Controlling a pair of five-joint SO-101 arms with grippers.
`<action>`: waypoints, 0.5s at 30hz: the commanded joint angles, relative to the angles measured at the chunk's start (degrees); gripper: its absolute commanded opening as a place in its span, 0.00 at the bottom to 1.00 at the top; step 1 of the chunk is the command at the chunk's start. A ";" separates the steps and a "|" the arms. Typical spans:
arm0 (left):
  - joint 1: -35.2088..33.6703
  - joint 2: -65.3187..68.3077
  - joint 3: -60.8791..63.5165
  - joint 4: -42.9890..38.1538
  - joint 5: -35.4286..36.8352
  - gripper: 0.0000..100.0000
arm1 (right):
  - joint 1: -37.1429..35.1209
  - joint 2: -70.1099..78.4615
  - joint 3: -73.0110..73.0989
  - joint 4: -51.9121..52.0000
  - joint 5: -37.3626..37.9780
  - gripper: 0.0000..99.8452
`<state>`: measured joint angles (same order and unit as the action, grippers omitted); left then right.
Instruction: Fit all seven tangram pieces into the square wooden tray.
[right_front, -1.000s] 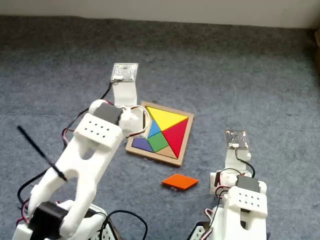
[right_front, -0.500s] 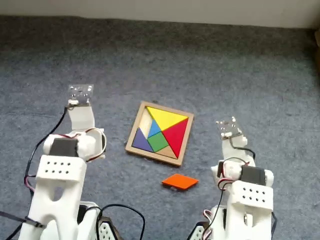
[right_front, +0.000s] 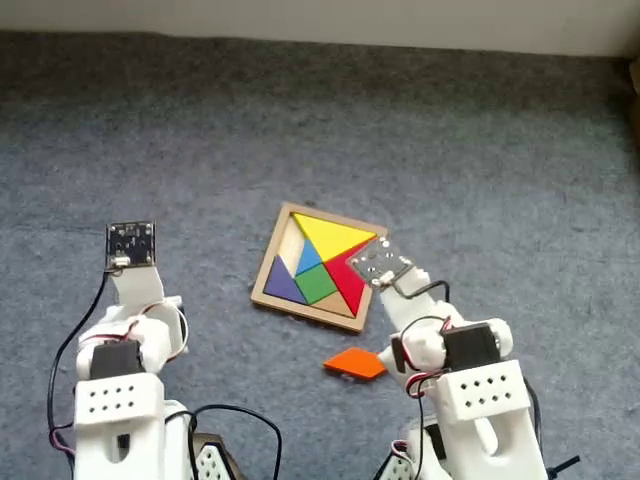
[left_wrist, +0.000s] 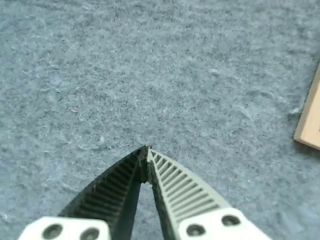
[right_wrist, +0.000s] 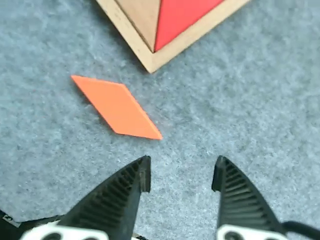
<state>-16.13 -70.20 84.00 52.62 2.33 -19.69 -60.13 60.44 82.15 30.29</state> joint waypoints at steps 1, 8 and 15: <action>-0.75 -6.73 3.30 -1.14 -2.02 0.01 | -6.11 0.22 -3.30 0.31 0.35 0.21; -0.75 -21.67 10.86 -0.88 -4.66 0.01 | -14.29 13.23 -3.30 -5.67 -3.69 0.21; -0.40 -33.10 13.23 5.45 -7.82 0.01 | -16.31 26.15 -3.74 -9.89 -3.69 0.31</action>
<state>-16.31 -99.56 95.96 54.64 -4.88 -35.08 -37.36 60.35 73.98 27.12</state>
